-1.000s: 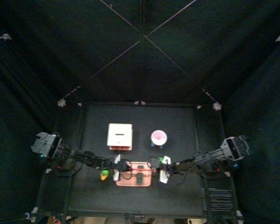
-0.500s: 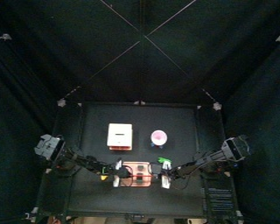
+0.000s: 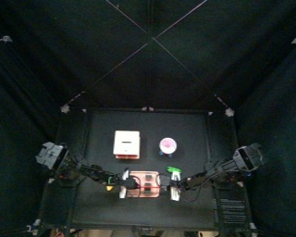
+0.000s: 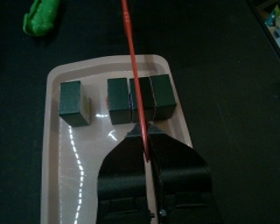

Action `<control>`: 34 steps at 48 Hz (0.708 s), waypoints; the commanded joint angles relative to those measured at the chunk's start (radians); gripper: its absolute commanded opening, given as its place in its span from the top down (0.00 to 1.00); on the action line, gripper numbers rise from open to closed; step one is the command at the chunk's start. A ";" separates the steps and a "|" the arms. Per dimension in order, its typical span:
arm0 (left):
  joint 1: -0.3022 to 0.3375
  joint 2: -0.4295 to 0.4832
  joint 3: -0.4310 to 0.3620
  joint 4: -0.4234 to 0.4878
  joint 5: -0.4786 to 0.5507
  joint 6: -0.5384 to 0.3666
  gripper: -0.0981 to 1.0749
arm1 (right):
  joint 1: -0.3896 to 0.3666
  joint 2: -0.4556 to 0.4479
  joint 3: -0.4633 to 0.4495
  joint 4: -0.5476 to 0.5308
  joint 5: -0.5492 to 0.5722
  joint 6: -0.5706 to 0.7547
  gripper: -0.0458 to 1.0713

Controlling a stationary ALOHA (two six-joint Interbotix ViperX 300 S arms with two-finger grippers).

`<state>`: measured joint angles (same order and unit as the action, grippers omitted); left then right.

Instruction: Cut sushi roll

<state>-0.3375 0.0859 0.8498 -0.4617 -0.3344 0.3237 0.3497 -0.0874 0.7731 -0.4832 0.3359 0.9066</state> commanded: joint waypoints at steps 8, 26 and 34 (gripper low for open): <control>0.005 -0.023 0.014 0.014 -0.012 0.005 0.73 | -0.011 -0.037 -0.003 -0.015 0.014 0.005 0.66; 0.006 0.020 0.009 0.014 -0.015 0.003 0.73 | -0.017 -0.017 0.002 -0.003 0.014 0.005 0.66; 0.006 0.031 0.008 0.014 -0.015 0.003 0.73 | -0.017 -0.006 0.003 0.003 0.014 0.005 0.66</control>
<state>-0.3252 0.1166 0.8544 -0.4525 -0.3543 0.3252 0.3344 -0.0859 0.7762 -0.4893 0.3375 0.9081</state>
